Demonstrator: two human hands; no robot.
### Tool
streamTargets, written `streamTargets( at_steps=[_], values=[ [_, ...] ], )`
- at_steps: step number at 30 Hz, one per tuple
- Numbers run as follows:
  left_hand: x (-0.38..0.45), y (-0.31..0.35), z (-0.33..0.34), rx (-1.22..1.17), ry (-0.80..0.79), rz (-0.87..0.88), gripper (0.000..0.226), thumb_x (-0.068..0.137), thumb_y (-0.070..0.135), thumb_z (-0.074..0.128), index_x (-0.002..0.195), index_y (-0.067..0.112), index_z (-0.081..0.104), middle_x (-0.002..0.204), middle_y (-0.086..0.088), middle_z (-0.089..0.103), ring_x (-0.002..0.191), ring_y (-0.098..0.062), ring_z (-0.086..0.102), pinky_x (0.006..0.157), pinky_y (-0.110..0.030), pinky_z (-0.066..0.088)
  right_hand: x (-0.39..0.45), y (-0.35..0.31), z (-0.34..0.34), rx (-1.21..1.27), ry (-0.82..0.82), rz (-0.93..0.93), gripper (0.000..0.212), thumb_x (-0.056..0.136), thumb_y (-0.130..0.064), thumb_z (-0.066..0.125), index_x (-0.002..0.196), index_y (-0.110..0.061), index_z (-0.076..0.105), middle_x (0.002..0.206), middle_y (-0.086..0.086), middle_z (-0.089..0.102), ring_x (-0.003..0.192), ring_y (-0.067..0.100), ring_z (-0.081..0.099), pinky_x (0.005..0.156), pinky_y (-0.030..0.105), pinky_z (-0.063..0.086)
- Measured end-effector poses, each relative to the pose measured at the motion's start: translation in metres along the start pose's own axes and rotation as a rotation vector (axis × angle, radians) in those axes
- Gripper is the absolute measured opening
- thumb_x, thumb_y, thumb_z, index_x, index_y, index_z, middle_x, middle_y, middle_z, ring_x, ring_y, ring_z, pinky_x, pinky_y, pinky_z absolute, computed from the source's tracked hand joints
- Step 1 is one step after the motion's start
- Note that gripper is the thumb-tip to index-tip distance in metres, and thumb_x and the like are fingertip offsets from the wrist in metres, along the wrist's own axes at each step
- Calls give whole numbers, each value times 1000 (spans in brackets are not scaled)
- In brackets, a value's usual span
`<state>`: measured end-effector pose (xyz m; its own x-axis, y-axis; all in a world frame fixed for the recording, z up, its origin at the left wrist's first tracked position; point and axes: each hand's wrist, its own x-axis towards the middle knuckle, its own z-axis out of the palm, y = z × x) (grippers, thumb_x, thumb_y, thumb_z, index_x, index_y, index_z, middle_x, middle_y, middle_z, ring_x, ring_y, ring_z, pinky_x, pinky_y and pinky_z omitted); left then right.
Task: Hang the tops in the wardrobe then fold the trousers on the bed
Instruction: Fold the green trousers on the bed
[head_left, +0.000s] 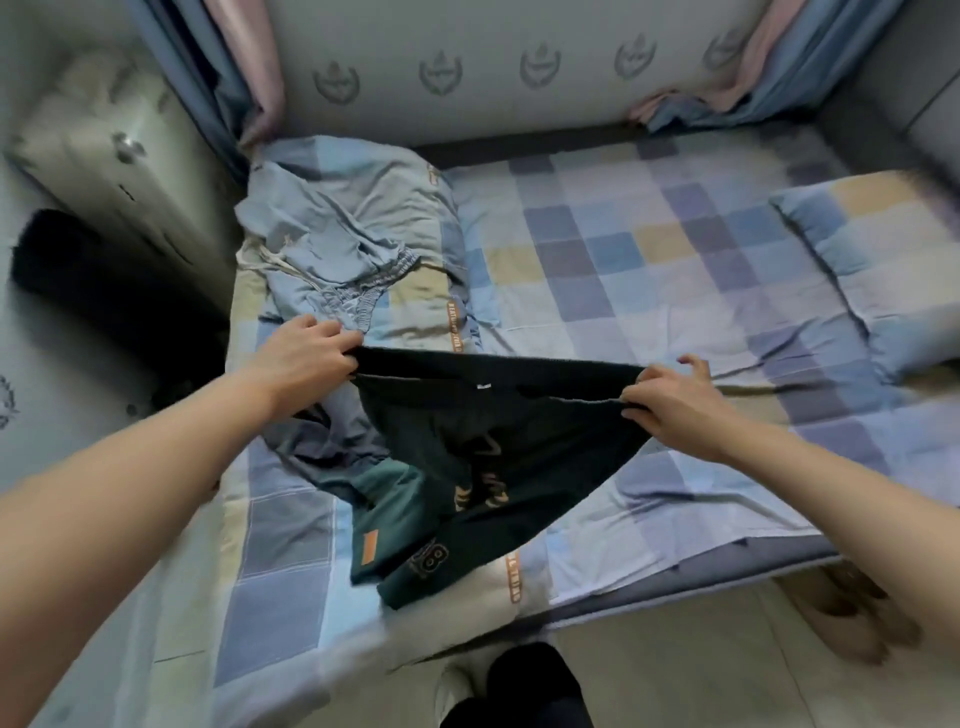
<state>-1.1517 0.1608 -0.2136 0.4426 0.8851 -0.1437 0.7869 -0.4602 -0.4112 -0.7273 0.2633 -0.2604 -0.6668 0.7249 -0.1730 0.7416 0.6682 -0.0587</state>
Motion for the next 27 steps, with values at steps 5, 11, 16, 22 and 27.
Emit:
streamTargets(
  at_steps=[5,11,16,22,27],
  values=[
    [-29,-17,-67,80,166,143,25,78,15,45,68,12,68,87,-9,66,74,-29,64,61,-38,52,-74,5,-77,-192,287,-89,11,74,-12,78,72,-14,68,81,0,68,99,22,67,91,58,35],
    [-12,29,-138,96,145,83,52,79,60,64,63,11,71,78,-8,64,75,-30,61,69,-39,47,-147,27,-121,-338,412,-34,7,79,-13,72,73,-12,68,80,1,69,103,20,66,97,51,26],
    [42,78,-194,-6,398,-1,52,93,38,39,69,6,74,89,-13,65,77,-33,63,77,-45,47,-218,80,-143,-468,617,263,20,90,-21,54,74,-12,62,75,4,65,95,26,62,100,49,19],
    [109,152,-246,-154,455,324,31,78,5,75,105,20,75,108,-3,69,77,-25,69,72,-36,53,-315,153,-146,-548,536,345,20,83,-22,70,72,-9,60,60,10,61,72,29,62,90,51,36],
    [140,216,-263,-202,238,398,31,70,1,78,90,24,74,110,9,69,74,-18,69,63,-25,50,-376,200,-131,-689,289,-158,20,75,-22,71,64,-18,55,60,3,54,61,24,57,62,35,42]
  ],
)
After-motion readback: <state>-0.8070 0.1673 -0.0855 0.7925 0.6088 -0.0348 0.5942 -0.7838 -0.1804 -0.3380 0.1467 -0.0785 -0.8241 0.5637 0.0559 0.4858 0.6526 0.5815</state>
